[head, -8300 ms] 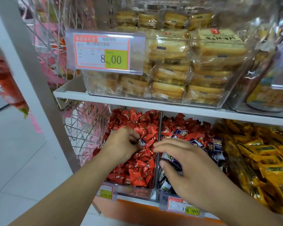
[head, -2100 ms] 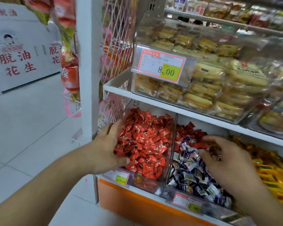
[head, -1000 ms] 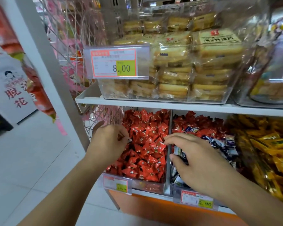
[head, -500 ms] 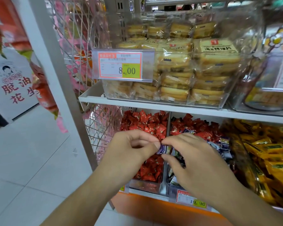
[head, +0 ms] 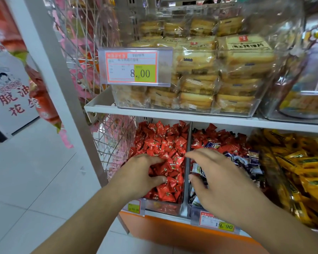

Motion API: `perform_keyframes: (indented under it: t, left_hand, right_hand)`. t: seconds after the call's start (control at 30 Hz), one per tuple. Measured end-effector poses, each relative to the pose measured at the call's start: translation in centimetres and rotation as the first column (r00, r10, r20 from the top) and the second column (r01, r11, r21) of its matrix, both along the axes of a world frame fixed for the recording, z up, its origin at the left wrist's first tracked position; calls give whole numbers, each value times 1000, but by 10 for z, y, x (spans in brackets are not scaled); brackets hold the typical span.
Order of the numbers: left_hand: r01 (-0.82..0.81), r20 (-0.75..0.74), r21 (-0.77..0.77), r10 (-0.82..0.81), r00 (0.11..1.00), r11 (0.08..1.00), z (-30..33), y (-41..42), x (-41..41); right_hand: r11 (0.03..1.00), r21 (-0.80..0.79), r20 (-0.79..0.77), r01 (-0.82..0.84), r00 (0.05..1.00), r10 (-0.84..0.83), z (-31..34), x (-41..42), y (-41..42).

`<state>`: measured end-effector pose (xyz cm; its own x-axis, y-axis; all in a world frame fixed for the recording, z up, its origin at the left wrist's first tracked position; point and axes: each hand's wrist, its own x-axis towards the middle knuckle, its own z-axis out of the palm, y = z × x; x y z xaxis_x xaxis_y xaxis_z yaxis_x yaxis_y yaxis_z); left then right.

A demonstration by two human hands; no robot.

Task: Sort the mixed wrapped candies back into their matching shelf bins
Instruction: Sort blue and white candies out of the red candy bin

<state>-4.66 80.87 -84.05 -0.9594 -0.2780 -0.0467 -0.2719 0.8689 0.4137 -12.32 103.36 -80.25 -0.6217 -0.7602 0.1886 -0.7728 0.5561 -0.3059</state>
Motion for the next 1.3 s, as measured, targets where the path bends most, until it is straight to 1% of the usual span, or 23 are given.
perform_keyframes:
  t: [0.13, 0.23, 0.3, 0.4, 0.47, 0.5, 0.57, 0.6, 0.67, 0.73, 0.83, 1.0, 1.07, 1.1, 1.13, 1.2, 1.23, 1.3]
  left_hand:
    - [7, -31, 12, -6, 1000, 1000, -1, 5, -7]
    - [-30, -63, 24, 32, 997, 999, -1, 6, -11]
    - [-71, -93, 58, 76, 993, 996, 5, 6, -15]
    - [-160, -148, 205, 193, 970, 966, 16, -3, -26]
    - [-182, -215, 303, 253, 943, 936, 24, -12, -35]
    - [-178, -254, 330, 269, 929, 927, 27, -17, -39]
    - [-158, -297, 335, 264, 918, 929, 27, -24, -46]
    - [-148, -286, 329, 248, 925, 932, 25, -27, -48]
    - [-115, -251, 380, 222, 942, 918, 18, -31, -48]
    - [-95, -239, 462, 227, 944, 882, 10, -35, -44]
    - [-79, -265, 582, 280, 923, 809, 5, -40, -35]
    - [-7, -313, 671, 292, 904, 742, 6, -41, -24]
    - [71, -334, 701, 239, 912, 710, 10, -33, -23]
    - [112, -336, 703, 189, 923, 702, 11, -29, -23]
    - [130, -321, 684, 136, 937, 718, 12, -26, -24]
    - [119, -281, 601, 69, 957, 791, 10, -25, -25]
    - [92, -265, 539, 66, 962, 838, 8, -27, -25]
    - [-4, -216, 351, 85, 973, 937, 3, -33, -21]
  right_hand:
    - [999, -32, 9, -10, 1000, 10, -2, 0, 0]
    - [999, -48, 14, -13, 1000, 14, -2, -1, 0]
    - [999, -48, 24, -12, 1000, 13, -1, -2, 0]
    - [999, -40, 36, -9, 999, 11, -2, -2, 0]
    - [999, -42, 42, -8, 999, 10, -3, -3, 1]
    - [999, -43, 45, -8, 999, 10, -3, -3, 1]
    - [999, -48, 47, -10, 999, 13, -2, -3, 0]
    - [999, -51, 45, -12, 999, 14, -2, -3, 0]
    - [998, -55, 46, -9, 999, 11, -2, -3, -1]
    - [998, -57, 53, -6, 999, 9, -3, -5, -1]
    - [998, -56, 57, -4, 998, 7, -4, -6, -2]
    - [999, -44, 43, -8, 999, 10, -4, -5, -2]
    - [999, -33, 38, -13, 999, 14, -5, -4, -2]
    - [1000, -26, 39, -13, 999, 14, -5, -4, -2]
    - [1000, -21, 41, -13, 999, 14, -5, -4, -1]
    - [1000, -23, 42, -12, 999, 13, -5, -4, -1]
    - [1000, -25, 43, -13, 999, 14, -5, -4, -1]
    - [999, -29, 40, -15, 999, 16, -5, -5, -1]
